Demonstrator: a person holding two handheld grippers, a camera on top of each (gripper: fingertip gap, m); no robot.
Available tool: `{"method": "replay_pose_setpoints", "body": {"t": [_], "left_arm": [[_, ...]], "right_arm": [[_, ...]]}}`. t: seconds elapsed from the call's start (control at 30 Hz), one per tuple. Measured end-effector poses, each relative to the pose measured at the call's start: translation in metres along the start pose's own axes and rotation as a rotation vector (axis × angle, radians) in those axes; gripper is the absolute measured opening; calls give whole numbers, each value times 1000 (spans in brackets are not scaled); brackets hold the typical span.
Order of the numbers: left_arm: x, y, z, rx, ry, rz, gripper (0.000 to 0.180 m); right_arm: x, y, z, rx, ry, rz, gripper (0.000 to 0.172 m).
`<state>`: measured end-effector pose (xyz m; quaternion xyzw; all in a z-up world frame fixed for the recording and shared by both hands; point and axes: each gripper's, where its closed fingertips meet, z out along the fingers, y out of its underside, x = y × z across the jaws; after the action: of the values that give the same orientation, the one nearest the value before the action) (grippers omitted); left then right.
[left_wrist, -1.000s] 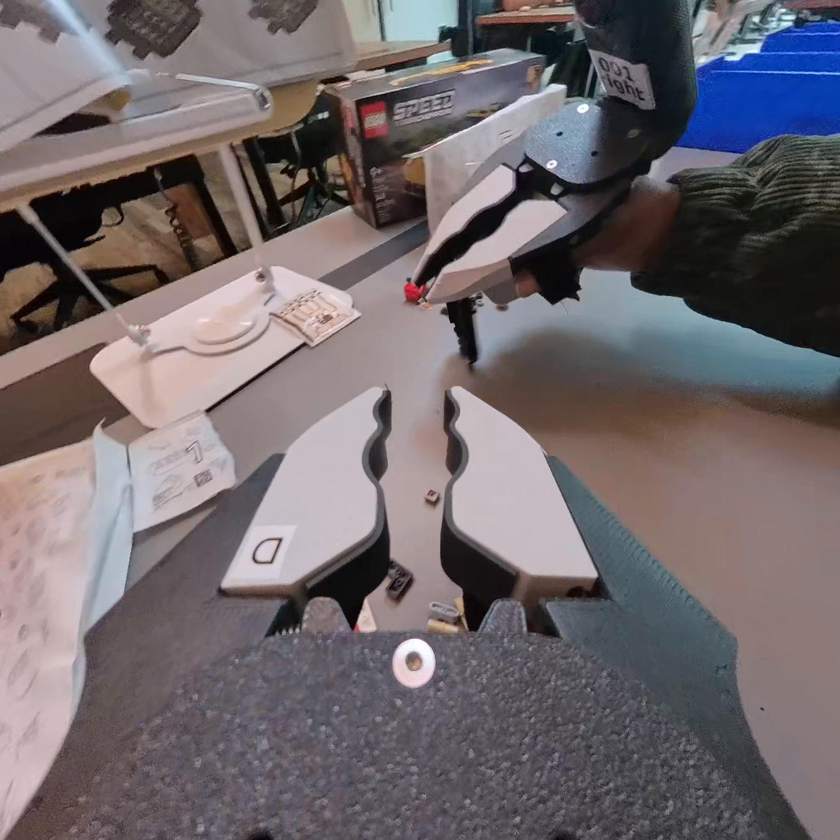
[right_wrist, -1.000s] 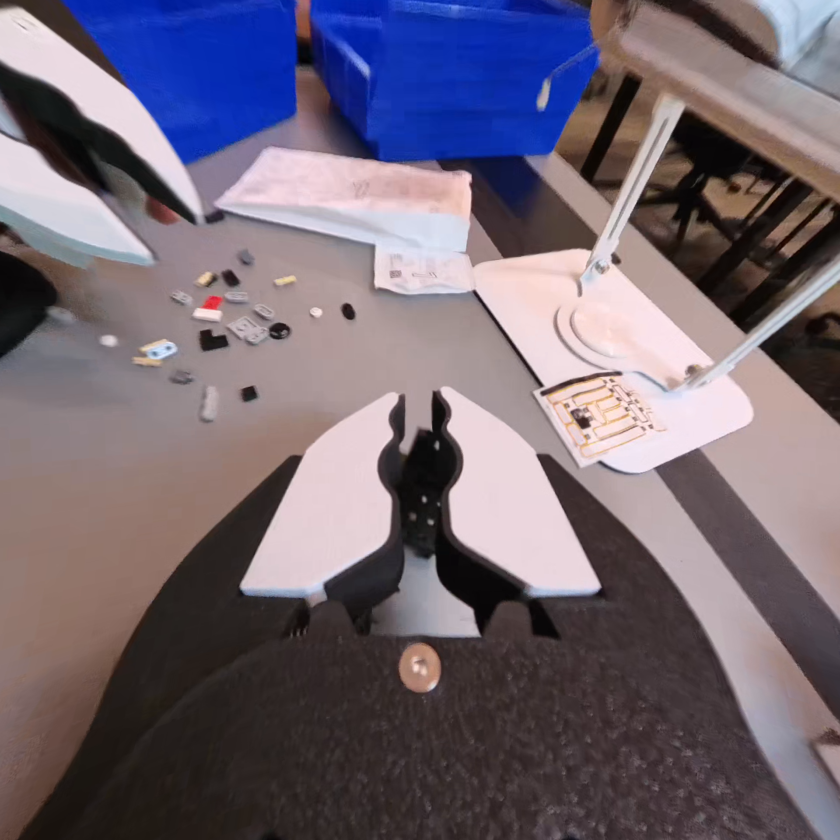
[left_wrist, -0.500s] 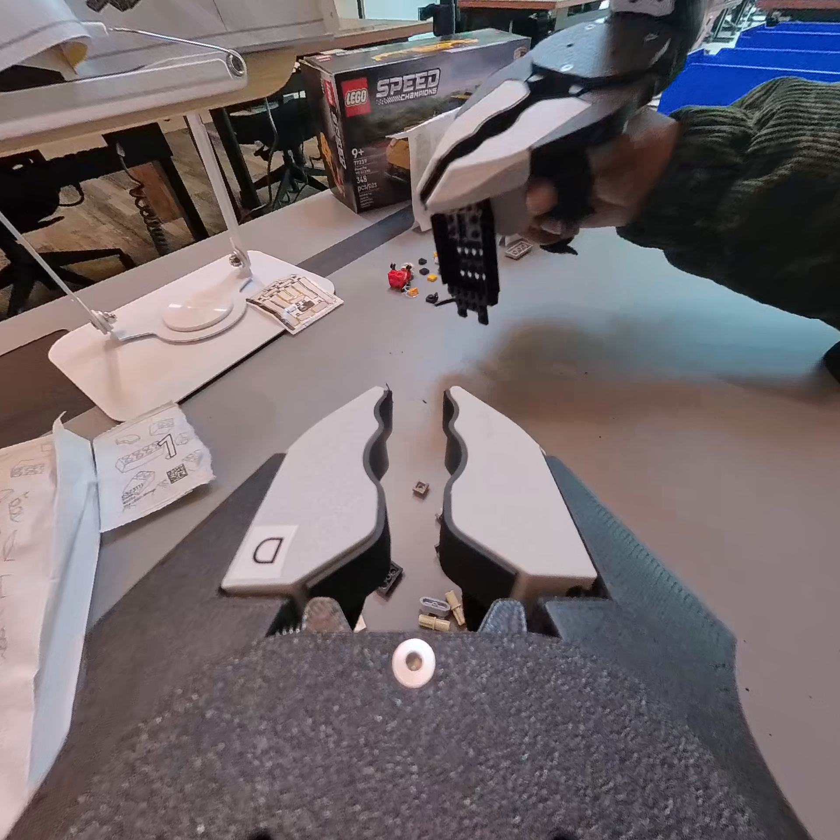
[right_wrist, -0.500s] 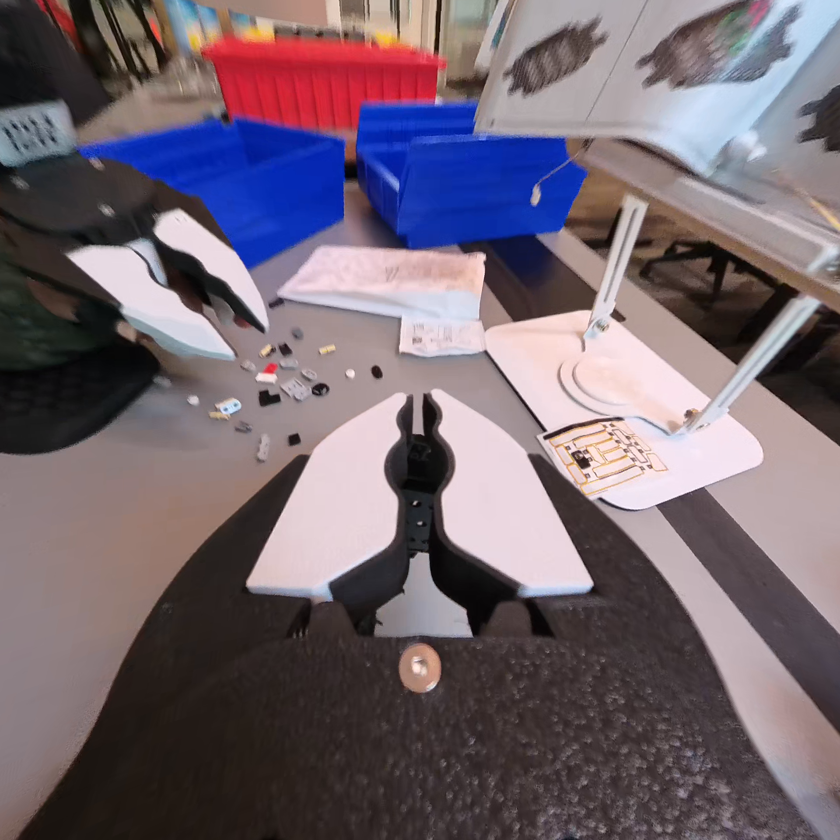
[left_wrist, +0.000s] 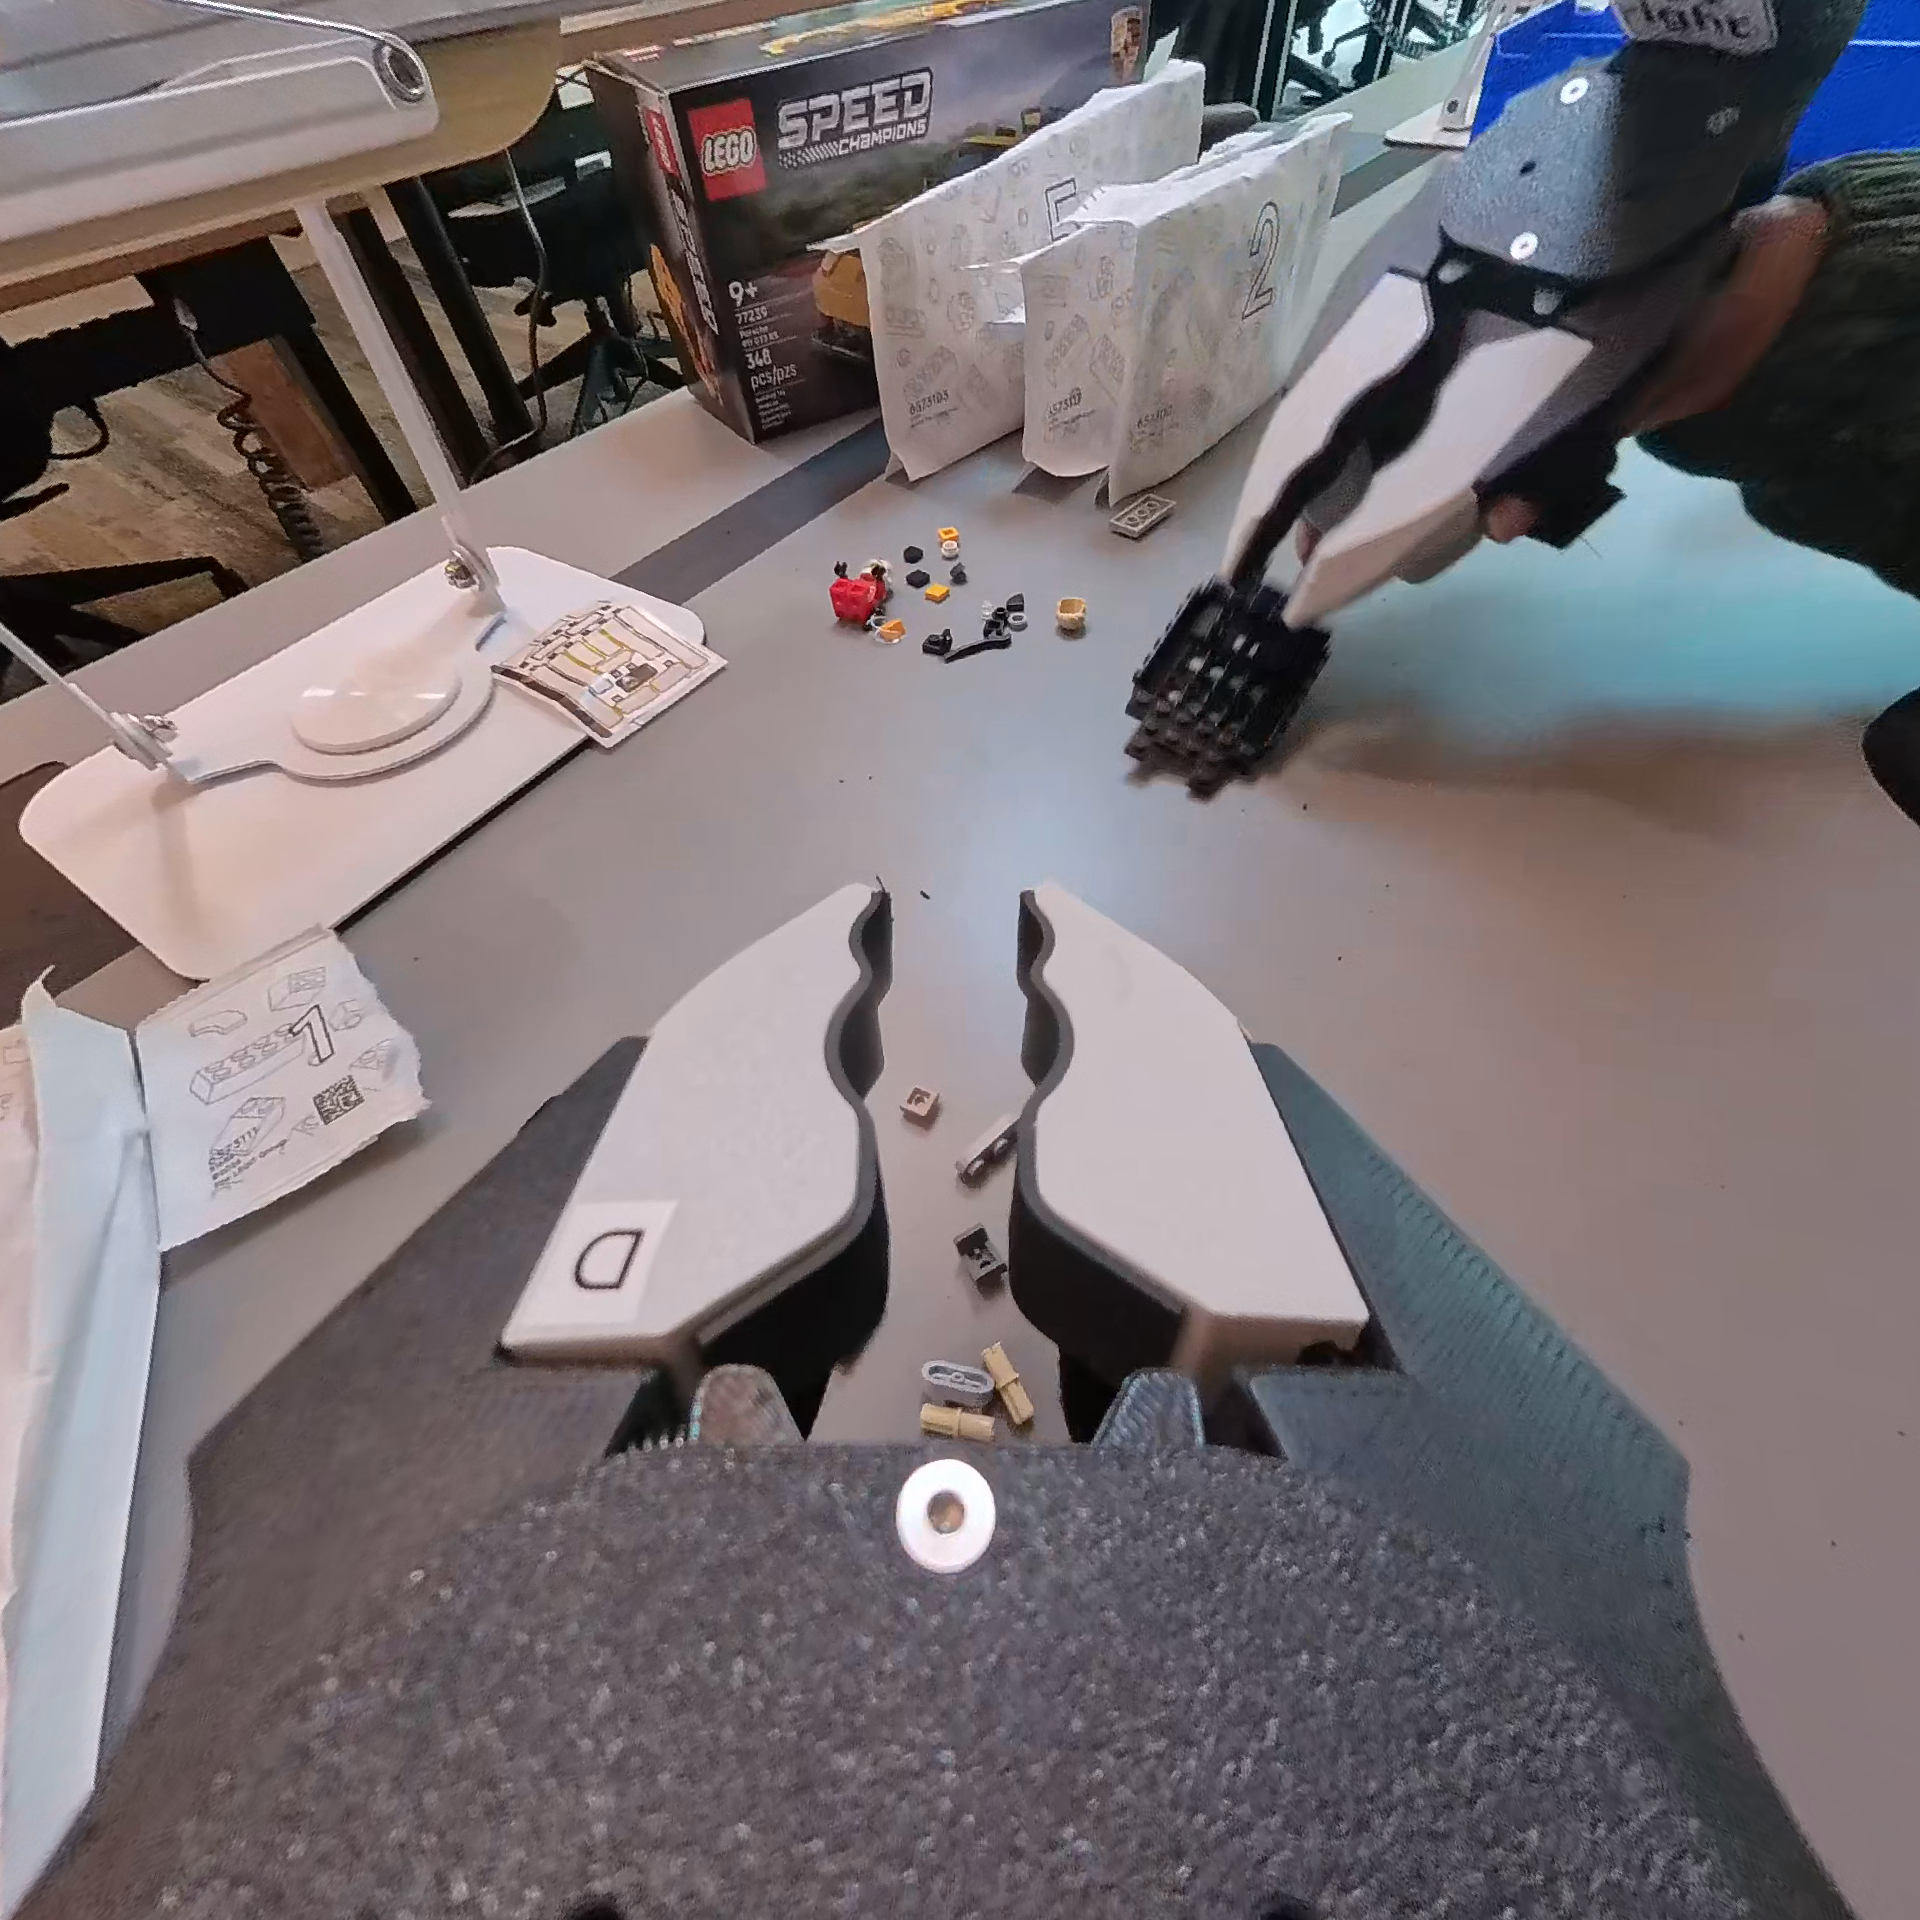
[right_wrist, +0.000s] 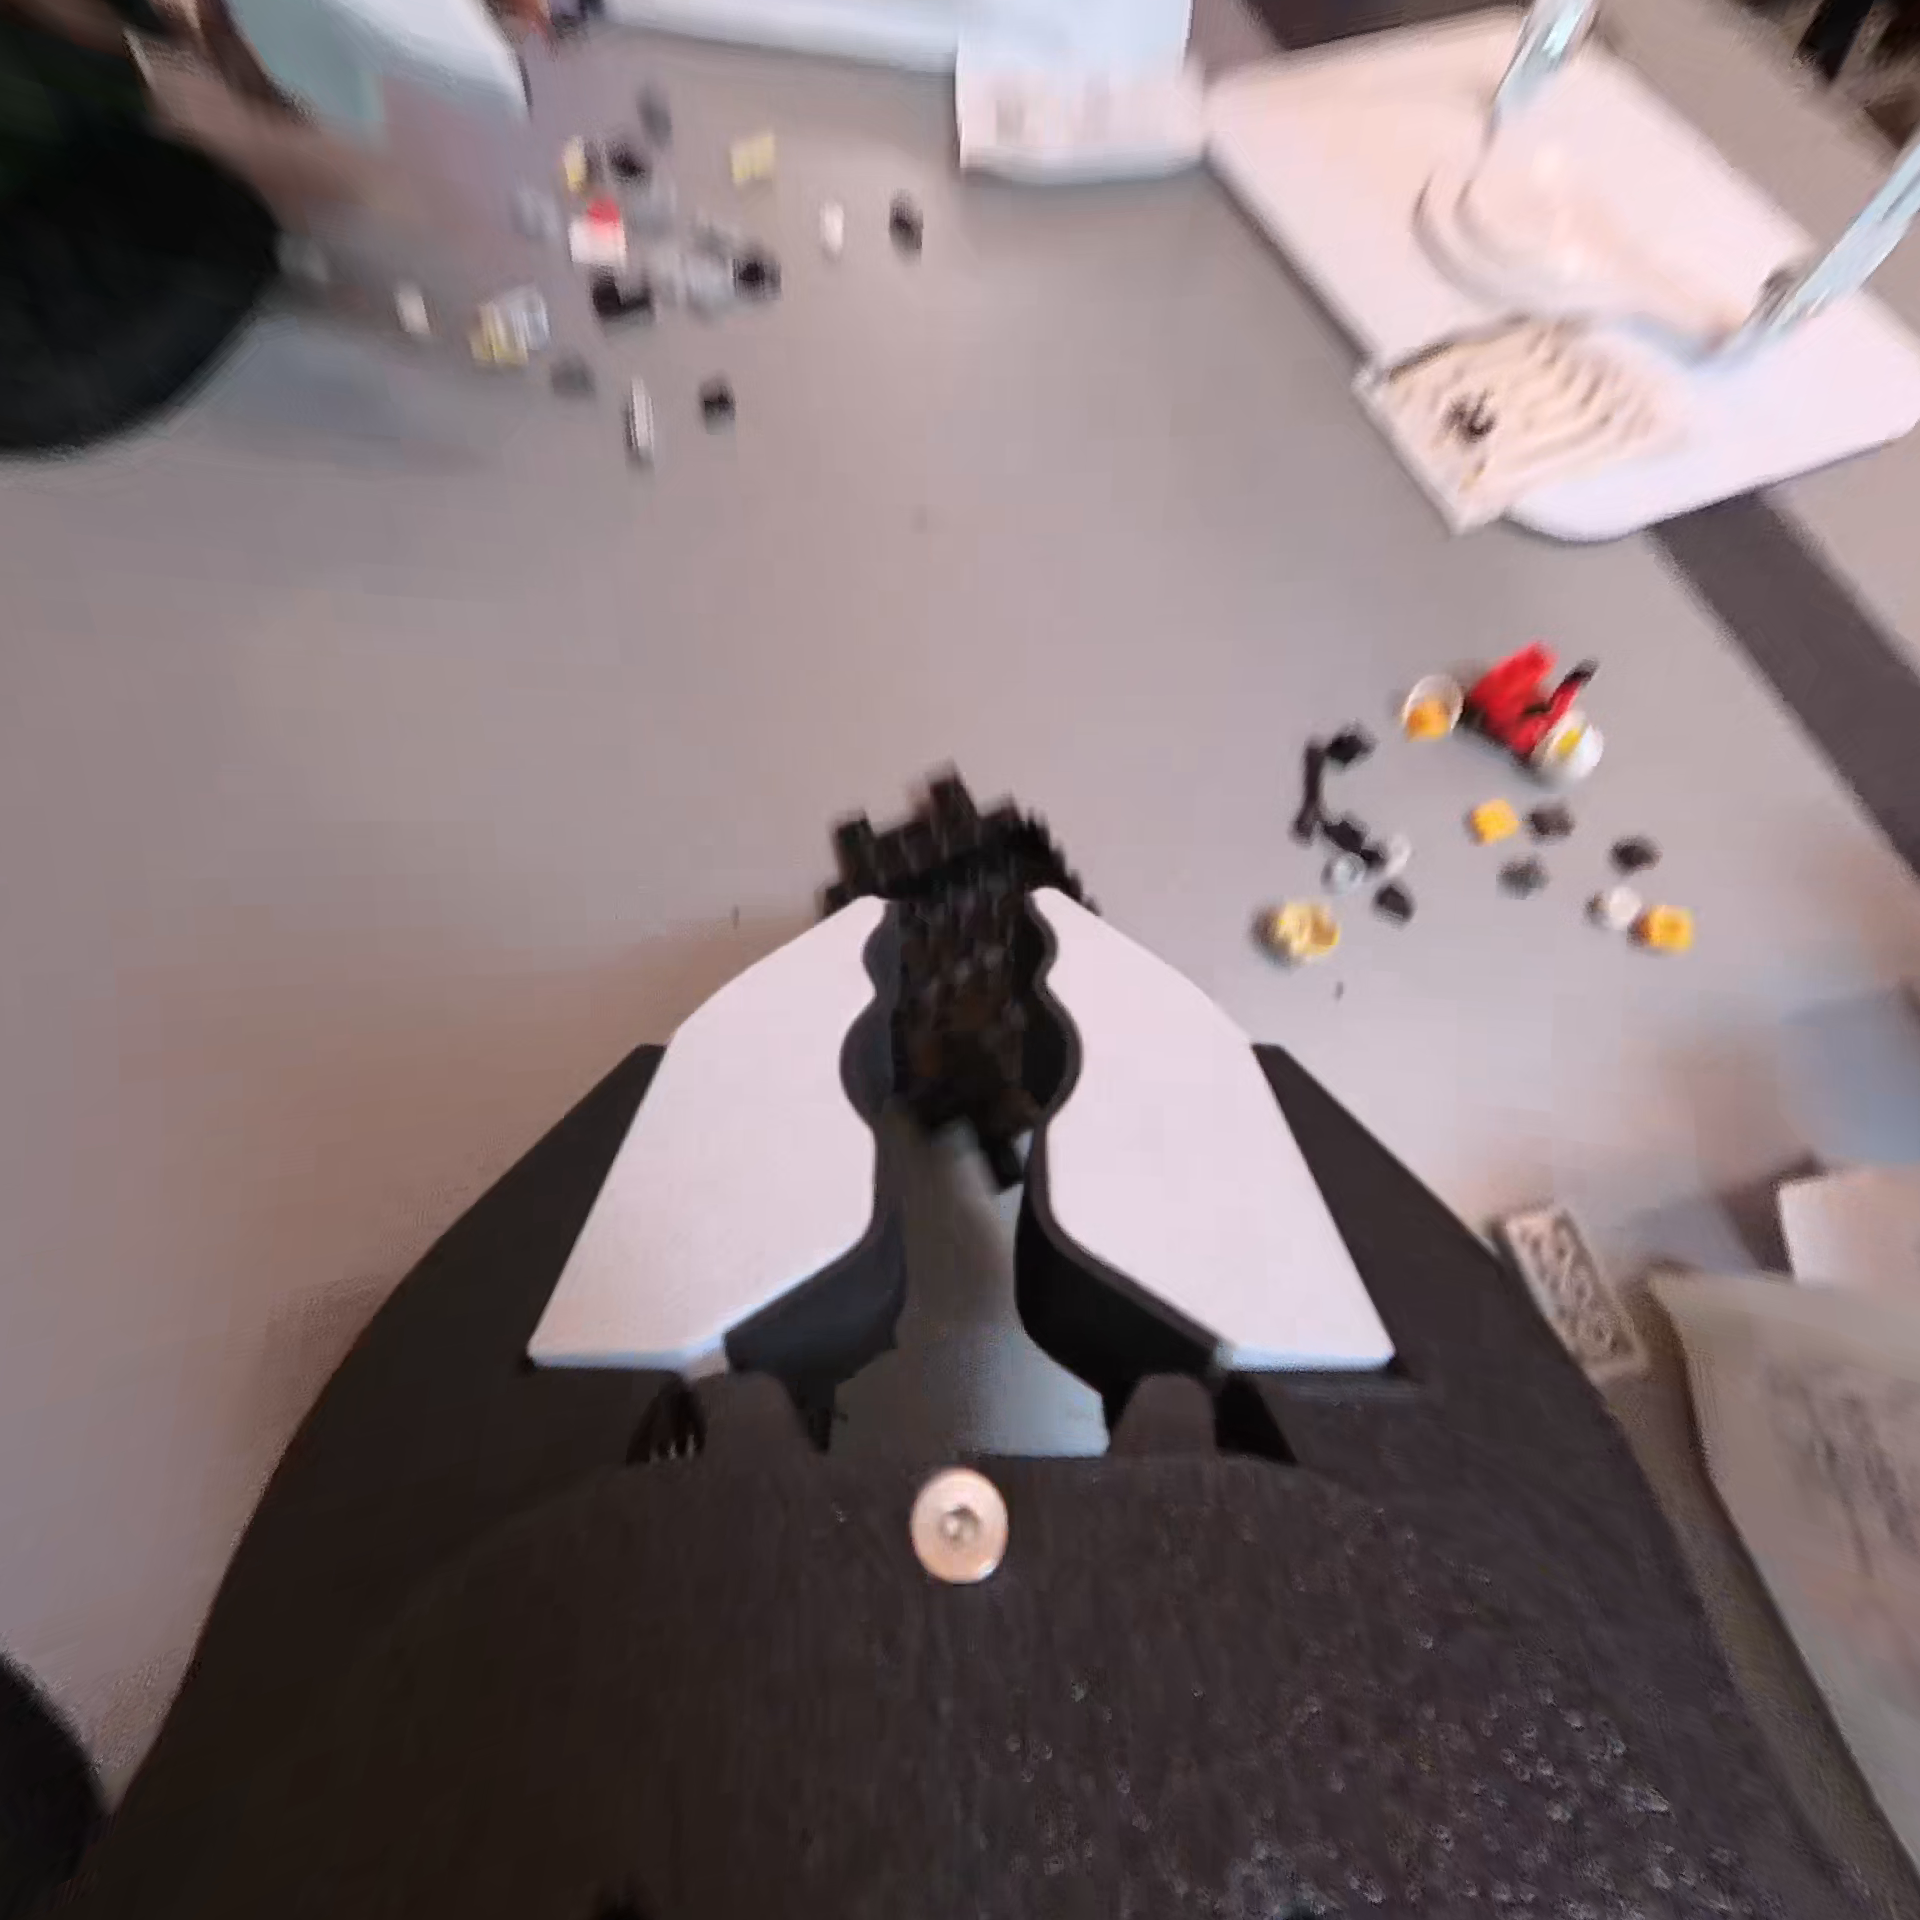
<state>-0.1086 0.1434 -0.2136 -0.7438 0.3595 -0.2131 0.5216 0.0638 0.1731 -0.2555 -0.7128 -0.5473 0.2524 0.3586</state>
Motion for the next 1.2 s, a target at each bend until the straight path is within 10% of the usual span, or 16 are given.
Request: {"method": "replay_pose_setpoints", "body": {"t": [0.27,0.47,0.73,1.0,1.2], "left_arm": [[5,1,3,-8,13,9,23],[1,-3,0,12,-25,19,25],[-18,-13,-11,65,-130,-1,14],[-25,-10,-14,51,-170,14,15],[-31,-11,-16,67,-170,-27,17]], "right_arm": [[-1,31,1,-282,39,-173,80],[3,36,23,-411,-207,-120,58],[23,-55,84,-218,-90,-189,58],[53,-68,155,-305,-82,-208,58],[54,-93,143,-117,7,-227,83]]}}
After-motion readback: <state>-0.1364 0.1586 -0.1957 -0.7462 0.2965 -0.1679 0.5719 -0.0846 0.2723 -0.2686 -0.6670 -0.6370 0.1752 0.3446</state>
